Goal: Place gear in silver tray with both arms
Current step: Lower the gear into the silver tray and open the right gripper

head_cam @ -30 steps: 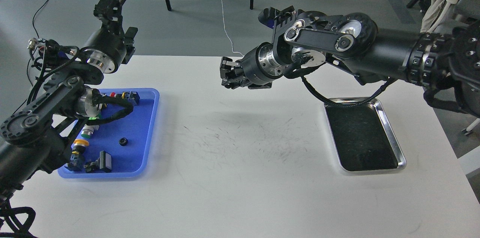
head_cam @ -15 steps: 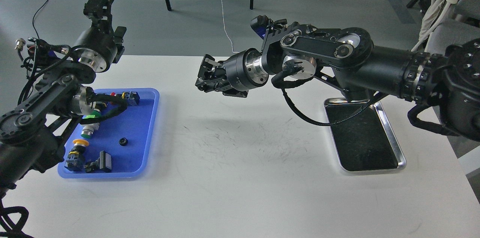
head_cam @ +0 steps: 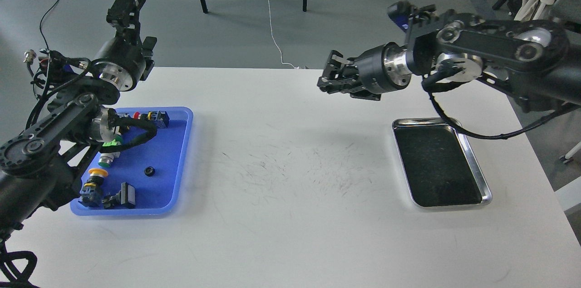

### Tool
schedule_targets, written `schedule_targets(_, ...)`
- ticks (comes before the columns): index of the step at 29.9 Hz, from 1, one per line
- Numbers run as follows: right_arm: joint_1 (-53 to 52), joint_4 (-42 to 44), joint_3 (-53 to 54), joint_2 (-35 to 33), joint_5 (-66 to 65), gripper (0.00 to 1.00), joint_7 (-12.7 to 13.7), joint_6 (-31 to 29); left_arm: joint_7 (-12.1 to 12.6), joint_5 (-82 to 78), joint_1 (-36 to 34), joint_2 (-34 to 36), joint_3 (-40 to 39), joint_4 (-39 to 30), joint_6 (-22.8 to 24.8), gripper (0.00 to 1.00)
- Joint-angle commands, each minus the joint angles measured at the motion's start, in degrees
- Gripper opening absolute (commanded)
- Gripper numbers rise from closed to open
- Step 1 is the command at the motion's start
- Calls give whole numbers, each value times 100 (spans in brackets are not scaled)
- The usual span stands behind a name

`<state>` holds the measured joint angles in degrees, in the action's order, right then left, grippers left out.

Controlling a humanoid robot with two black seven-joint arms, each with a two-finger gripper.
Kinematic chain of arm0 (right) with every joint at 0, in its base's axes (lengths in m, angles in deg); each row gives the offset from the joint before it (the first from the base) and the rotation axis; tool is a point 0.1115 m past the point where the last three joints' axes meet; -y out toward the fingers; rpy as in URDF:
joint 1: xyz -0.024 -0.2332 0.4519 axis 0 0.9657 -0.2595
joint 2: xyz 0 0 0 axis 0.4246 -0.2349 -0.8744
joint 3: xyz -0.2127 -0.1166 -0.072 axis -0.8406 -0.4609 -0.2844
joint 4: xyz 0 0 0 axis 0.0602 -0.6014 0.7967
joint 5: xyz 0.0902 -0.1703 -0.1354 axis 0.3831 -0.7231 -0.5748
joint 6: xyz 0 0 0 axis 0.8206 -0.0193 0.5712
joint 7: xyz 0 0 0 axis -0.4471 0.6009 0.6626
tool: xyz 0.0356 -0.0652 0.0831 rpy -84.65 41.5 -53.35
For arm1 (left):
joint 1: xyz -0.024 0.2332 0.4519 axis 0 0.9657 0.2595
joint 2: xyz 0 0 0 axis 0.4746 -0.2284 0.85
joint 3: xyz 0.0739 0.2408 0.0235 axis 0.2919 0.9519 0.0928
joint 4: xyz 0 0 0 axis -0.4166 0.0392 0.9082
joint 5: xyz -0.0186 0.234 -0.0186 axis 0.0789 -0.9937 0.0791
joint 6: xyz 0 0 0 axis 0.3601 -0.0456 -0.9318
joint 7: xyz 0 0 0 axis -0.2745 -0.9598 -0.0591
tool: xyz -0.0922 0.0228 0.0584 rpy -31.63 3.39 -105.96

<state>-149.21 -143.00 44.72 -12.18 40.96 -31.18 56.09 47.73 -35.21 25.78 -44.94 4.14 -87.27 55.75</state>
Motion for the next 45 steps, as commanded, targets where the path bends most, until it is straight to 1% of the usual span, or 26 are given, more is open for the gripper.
schedule_targets(1, 294, 13, 29, -723, -461, 1, -43, -114, 0, -2, -7, -55, 10, 37, -2, 98)
schedule_targets(3, 514, 40, 20, -1022, -786, 1, -61, -114, 0, -11, -7, -64, 10, 37, -2, 98)
schedule_targets(5, 725, 57, 46, -1137, -1067, 1, -69, -79, 0, -11, -7, -73, 10, 46, -2, 98)
schedule_targets(11, 1217, 101, 46, -1094, -1279, 1, -69, 88, 0, -20, -15, -82, 10, 46, -2, 98)
schedule_targets(15, 1499, 206, 46, -1041, -1630, 2, -69, 307, 0, -2, -15, -82, 1, 72, -2, 98)
schedule_targets(21, 1807, 426, 46, -725, -1982, 2, -69, 475, -8, -2, -15, -90, 1, 72, -2, 98)
schedule_targets(26, 1921, 602, 37, -523, -2009, 2, -69, 563, -8, -2, -15, -117, 1, 72, -11, 98)
schedule_targets(30, 1939, 637, 37, -400, -2000, 4, -69, 581, -17, -2, -7, -126, -7, 72, -11, 98)
schedule_targets(33, 1974, 769, 37, -172, -2009, 7, -69, 598, -26, -2, -15, -152, -7, 81, -11, 98)
schedule_targets(36, 1983, 971, 37, 39, -2009, 7, -69, 598, -26, -2, -15, -178, -7, 81, -11, 98)
schedule_targets(40, 1992, 1024, -6, 198, -2009, 10, -69, 598, -26, -2, -15, -178, -7, 81, -11, 98)
schedule_targets(43, 1992, 1033, -15, 198, -2000, 19, -69, 589, -26, -2, -33, -178, -7, 90, -11, 98)
schedule_targets(45, 1992, 1033, -24, 198, -2009, 28, -69, 581, -26, -2, -33, -178, -7, 125, -11, 98)
